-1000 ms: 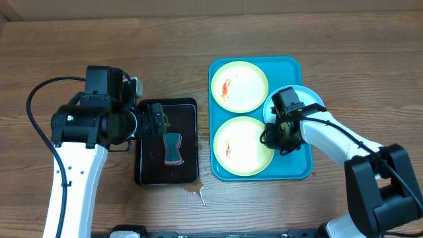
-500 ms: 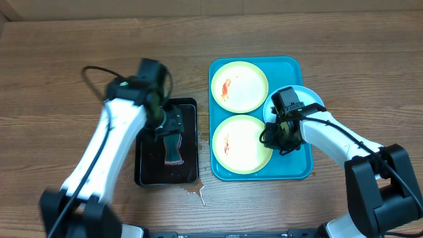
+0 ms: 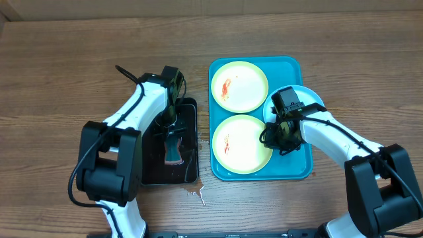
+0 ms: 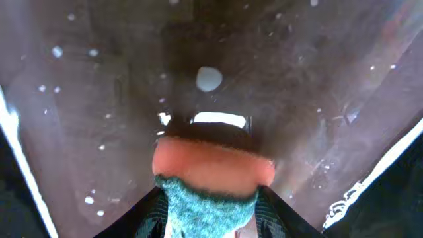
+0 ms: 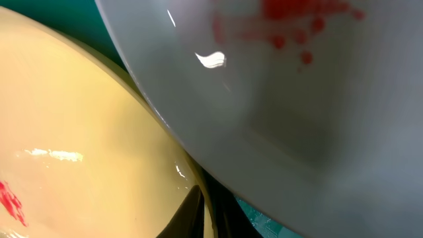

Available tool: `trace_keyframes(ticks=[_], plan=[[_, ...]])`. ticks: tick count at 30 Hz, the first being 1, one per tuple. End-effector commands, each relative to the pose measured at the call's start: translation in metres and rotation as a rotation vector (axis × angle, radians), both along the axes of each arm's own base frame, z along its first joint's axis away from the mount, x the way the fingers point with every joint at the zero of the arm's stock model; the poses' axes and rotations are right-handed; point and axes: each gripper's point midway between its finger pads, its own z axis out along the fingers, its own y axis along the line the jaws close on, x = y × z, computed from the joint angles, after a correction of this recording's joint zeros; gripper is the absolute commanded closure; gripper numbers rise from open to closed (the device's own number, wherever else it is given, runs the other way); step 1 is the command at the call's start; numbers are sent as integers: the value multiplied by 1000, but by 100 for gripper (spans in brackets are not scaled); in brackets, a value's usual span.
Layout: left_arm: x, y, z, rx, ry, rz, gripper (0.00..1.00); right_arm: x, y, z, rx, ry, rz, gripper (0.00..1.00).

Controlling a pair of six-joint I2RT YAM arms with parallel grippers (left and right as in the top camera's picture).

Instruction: Clean dirty plates on tray and stack at the side

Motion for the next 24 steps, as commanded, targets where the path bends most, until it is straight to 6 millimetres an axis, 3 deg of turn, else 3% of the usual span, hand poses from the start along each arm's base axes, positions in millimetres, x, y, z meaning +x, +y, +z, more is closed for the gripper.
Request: trace_keyframes(ticks=[1, 8, 12, 15, 24], plan=[[5, -6, 4, -45, -11, -23, 57, 1, -12, -8, -66, 7, -33, 92], [3, -2, 56, -36, -43, -39, 34, -2, -13, -9, -70, 18, -32, 92], [-9, 0, 70, -35, -33, -41, 24, -2, -13, -9, -70, 18, -32, 92], [-19, 1, 62, -26, 2, -47, 29, -2, -13, -9, -70, 18, -32, 92], [-36, 0, 0, -48, -9, -44, 58, -2, -13, -9, -70, 17, -32, 92]])
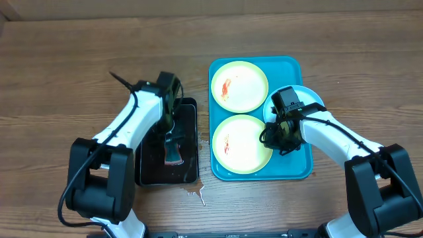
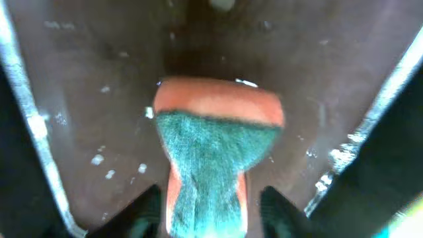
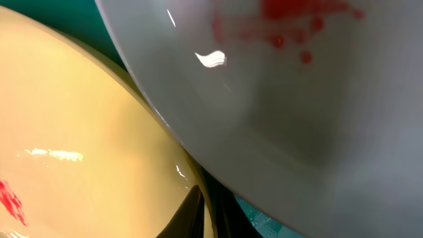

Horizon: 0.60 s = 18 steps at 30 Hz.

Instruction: Clean dirty plates on tray and stack at the side

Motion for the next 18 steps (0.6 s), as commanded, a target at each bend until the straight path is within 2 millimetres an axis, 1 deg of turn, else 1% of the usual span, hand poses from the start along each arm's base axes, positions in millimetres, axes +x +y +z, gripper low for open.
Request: trace_keyframes(ticks=[1, 4, 6, 9, 11, 15, 18], plan=[[-10, -2, -13, -13, 9, -12, 62, -2, -13, -9, -68, 14, -32, 92], [-12, 0, -21, -11, 1, -13, 75, -2, -13, -9, -68, 14, -32, 92], [-8, -1, -22, -15, -13, -13, 96, -2, -13, -9, -68, 14, -32, 92], [-4, -3, -17, -24, -20, -13, 96, -2, -13, -9, -68, 14, -32, 92], [-2, -4, -9, -23, -16, -16, 96, -2, -13, -9, -68, 15, -33, 92], [11, -1, 22, 8, -23, -35, 96, -1, -15, -9, -68, 17, -54, 94], [24, 5, 54, 55, -52, -42, 96, 1, -24, -9, -64, 27, -105, 94]])
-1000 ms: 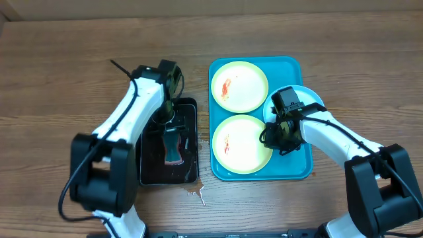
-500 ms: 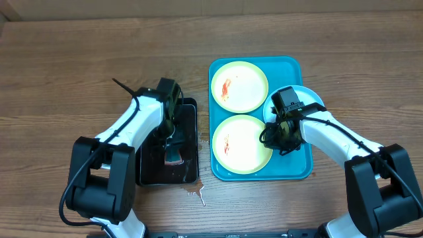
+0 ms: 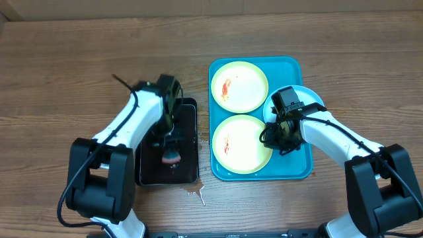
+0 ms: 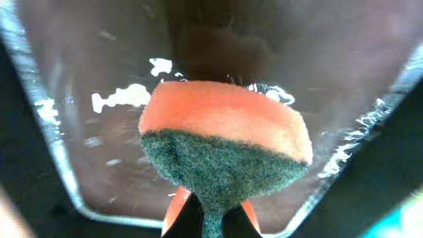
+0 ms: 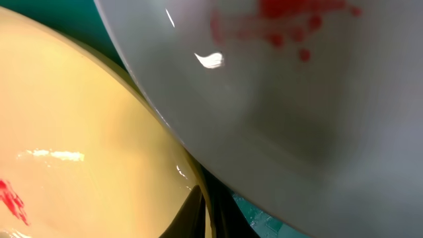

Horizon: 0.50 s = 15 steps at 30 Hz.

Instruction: Clean dirty plates on tray and stack at the side

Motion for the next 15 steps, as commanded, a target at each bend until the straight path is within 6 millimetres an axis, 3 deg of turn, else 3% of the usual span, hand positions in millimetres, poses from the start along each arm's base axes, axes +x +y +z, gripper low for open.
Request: trace_keyframes(ticks=[1, 3, 6, 15], plan=[[33, 4, 41, 49, -112, -39, 96, 2, -25, -9, -59, 26, -100, 94], [41, 9, 61, 84, -142, -45, 96, 2, -23, -8, -22, 36, -91, 94], [49, 10, 72, 94, -176, -45, 96, 1, -22, -8, -4, 35, -59, 94], [50, 7, 48, 90, -183, -41, 96, 2, -22, -8, -4, 34, -58, 94]])
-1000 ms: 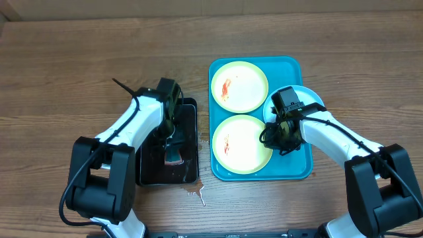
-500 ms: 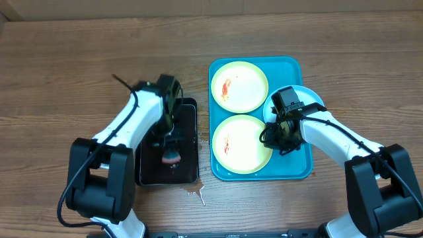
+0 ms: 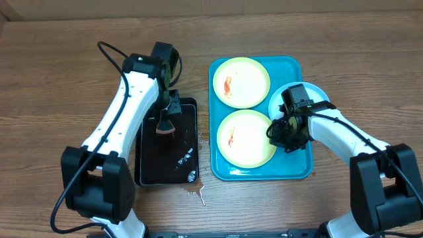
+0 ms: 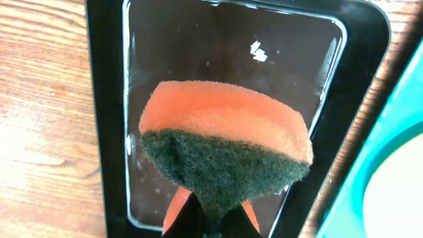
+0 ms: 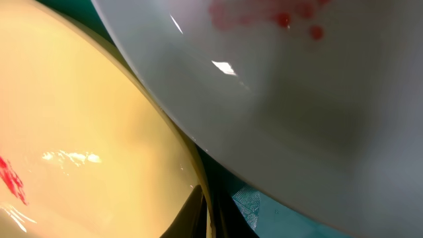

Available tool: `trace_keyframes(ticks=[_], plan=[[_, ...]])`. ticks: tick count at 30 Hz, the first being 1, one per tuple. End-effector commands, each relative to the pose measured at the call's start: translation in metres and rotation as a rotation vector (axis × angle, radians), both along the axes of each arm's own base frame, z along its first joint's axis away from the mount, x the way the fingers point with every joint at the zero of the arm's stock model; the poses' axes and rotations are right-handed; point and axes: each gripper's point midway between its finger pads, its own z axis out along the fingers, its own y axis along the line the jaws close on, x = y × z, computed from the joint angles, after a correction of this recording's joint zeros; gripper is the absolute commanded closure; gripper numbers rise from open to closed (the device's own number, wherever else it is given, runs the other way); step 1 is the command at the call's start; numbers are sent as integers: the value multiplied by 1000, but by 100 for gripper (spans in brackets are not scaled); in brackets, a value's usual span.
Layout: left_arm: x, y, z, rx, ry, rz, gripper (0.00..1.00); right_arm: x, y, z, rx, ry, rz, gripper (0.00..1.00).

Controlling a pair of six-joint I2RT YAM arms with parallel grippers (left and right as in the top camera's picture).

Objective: Clean dirty plates on tray and stack at the side
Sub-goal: 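Carry the sponge with the left gripper onto the lower yellow plate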

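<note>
My left gripper (image 4: 210, 217) is shut on an orange and green sponge (image 4: 225, 142) and holds it above the black water tray (image 3: 151, 173). Two yellow plates with red stains lie on the teal tray (image 3: 299, 168), one far (image 3: 242, 81) and one near (image 3: 246, 137). A white plate (image 5: 310, 99) with red spots rests at the tray's right side, partly over the near plate. My right gripper (image 5: 206, 215) is shut on the right rim of the near yellow plate (image 5: 79, 125).
Water droplets lie on the bottom of the black tray (image 4: 106, 99), and a small puddle (image 3: 195, 193) lies on the wood in front of it. The teal tray (image 4: 363, 178) stands close to the right of the black one. Bare wooden table (image 3: 59, 73) surrounds both.
My left gripper has risen with the sponge from the wet tray bottom to well above it, toward the far end. The near yellow plate and my right gripper sit slightly further right.
The sponge first lay on the wet bottom of the black tray between my left fingers. Then the jaws stood wide on either side of it. Then they were pinched on it low in the tray, and now it hangs above. My right gripper stayed on the plate rim.
</note>
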Motion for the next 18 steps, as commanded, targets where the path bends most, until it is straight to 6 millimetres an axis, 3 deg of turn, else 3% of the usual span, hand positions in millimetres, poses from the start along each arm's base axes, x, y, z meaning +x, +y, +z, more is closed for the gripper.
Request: trace_keyframes(ticks=[1, 5, 9, 14, 18], plan=[[-9, -1, -12, 16, 19, -22, 96, -3, -10, -9, -44, 19, -9, 94], [-11, -22, -15, -80, 32, -65, 96, -3, -10, -9, -43, 19, -8, 94], [1, -50, 14, -151, -23, -115, 96, -3, -9, -9, -41, 9, 44, 94], [17, -119, 43, -307, -150, -251, 96, -3, -9, -9, -41, 5, 64, 94], [17, -186, 37, -412, -204, -366, 96, -3, -9, -9, -42, 5, 64, 94]])
